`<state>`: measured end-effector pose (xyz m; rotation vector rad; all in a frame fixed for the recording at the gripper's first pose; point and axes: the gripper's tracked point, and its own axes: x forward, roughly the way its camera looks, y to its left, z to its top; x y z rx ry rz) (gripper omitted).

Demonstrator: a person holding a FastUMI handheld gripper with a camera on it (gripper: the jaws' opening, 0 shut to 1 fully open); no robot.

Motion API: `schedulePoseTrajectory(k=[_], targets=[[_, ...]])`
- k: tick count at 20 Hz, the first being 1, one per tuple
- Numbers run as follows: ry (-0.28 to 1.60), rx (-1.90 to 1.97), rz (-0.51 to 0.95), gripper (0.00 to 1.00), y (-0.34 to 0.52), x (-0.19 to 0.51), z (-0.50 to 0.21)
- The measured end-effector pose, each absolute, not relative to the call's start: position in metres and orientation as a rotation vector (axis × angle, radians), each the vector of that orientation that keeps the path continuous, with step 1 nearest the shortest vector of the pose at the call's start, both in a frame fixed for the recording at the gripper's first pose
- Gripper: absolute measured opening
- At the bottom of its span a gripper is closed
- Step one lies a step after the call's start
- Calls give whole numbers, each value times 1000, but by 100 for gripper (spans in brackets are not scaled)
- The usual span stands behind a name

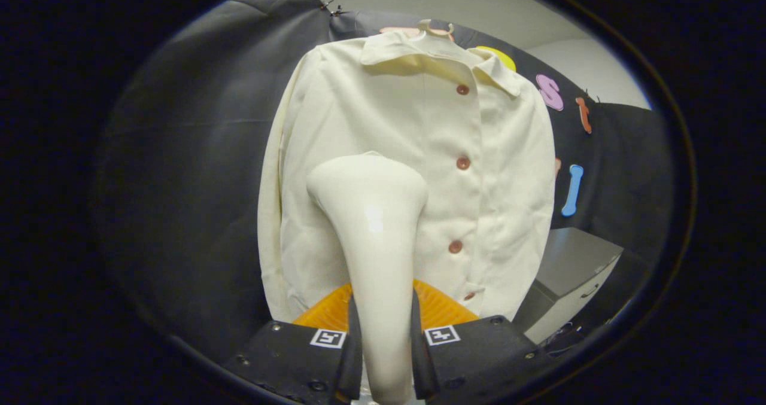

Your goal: Iron the clothes twice with a garment steamer, once on the left side and once on the right side.

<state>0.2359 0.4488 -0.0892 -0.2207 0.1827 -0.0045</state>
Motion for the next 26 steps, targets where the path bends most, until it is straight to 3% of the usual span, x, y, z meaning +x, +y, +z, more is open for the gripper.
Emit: schedulePoseTrajectory(k=[20, 26], targets=[[531, -348, -20, 34, 411, 214, -270], [568, -351, 1, 34, 402, 208, -281]])
